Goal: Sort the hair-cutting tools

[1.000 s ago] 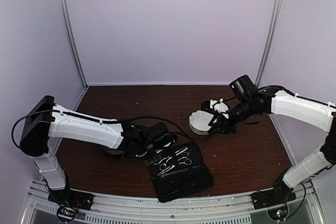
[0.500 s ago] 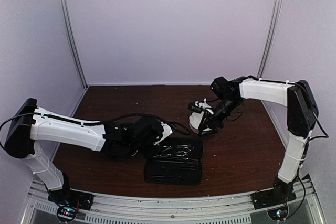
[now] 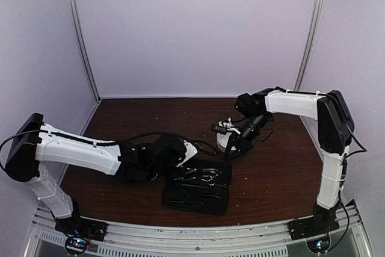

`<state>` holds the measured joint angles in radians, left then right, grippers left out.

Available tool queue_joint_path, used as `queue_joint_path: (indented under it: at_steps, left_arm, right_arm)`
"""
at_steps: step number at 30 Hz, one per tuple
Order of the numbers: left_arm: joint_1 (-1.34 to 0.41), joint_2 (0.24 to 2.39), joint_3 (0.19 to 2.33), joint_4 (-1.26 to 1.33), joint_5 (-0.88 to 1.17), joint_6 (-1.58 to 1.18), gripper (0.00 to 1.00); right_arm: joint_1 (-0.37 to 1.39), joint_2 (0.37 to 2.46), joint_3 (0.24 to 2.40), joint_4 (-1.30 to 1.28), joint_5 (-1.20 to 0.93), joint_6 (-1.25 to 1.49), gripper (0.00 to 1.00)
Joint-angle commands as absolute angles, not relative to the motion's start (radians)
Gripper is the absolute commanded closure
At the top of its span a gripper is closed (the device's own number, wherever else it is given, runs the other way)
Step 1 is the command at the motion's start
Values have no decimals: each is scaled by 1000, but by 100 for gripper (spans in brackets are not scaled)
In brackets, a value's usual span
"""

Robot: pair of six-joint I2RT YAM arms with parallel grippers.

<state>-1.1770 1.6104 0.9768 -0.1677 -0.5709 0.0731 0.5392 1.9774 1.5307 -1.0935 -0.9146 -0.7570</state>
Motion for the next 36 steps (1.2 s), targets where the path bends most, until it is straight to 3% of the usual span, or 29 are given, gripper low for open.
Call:
queue_joint_path:
  at_steps: [1, 6, 17, 22, 28, 32, 33, 36]
  left_arm:
    - [-1172, 1574, 976, -66, -609, 69, 100]
    - [-1172, 1574, 974, -63, -604, 66, 100]
    - [-1172, 1582, 972, -64, -606, 62, 100]
    - [-1172, 1582, 972, -64, -611, 60, 100]
    - [-1172, 1582, 975, -65, -617, 50, 100]
    - [-1172, 1584, 987, -86, -625, 32, 100]
    - [-1172, 1583, 994, -102, -627, 21, 98]
    - [-1172, 1555, 1011, -154, -627, -16, 77]
  right_arm:
    - [546, 2001, 1547, -1148, -937, -770, 67]
    - [543, 2010, 1574, -1222, -1007, -804, 61]
    - [547, 2043, 1595, -1284, -1024, -848, 59]
    - [553, 2026, 1559, -1212, -998, -783, 71]
    - [557, 1991, 1530, -1149, -977, -745, 98]
    - [558, 1934, 1514, -1103, -935, -733, 100]
    - [558, 1913, 1508, -1085, -913, -727, 100]
    - [558, 1828, 1490, -1049, -838, -722, 100]
